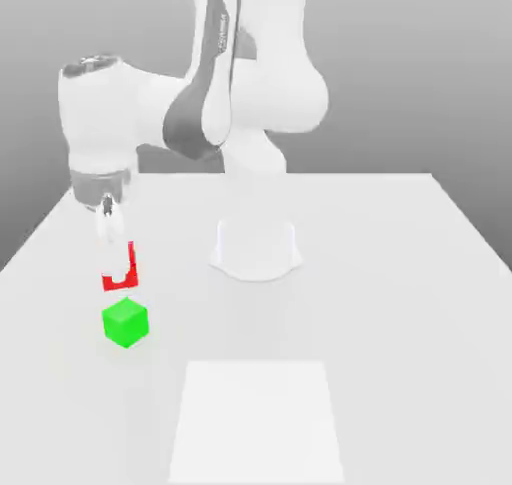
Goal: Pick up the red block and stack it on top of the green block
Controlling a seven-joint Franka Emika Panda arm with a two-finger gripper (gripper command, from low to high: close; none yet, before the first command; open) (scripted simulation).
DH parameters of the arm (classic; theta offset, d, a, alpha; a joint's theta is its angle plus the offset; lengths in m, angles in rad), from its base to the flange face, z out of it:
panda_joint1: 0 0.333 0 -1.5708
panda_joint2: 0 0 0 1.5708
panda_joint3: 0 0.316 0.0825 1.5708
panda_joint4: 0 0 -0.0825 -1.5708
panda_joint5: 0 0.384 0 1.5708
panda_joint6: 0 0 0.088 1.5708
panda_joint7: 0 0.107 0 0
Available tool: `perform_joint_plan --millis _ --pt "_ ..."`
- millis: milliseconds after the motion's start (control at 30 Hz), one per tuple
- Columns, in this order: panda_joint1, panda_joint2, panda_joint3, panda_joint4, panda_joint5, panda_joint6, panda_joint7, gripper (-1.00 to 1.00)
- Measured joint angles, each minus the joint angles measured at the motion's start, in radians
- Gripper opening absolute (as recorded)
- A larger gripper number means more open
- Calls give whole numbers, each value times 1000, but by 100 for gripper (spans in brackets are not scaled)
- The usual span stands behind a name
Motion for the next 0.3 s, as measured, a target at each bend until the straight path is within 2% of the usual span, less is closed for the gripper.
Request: perform_joint_plan --millis 167,200,300 --pt "29 172 -19 3 55 169 -33 -100" --pt "33 201 -18 4 70 196 -42 100" --pt "33 201 -18 4 70 196 -42 100"
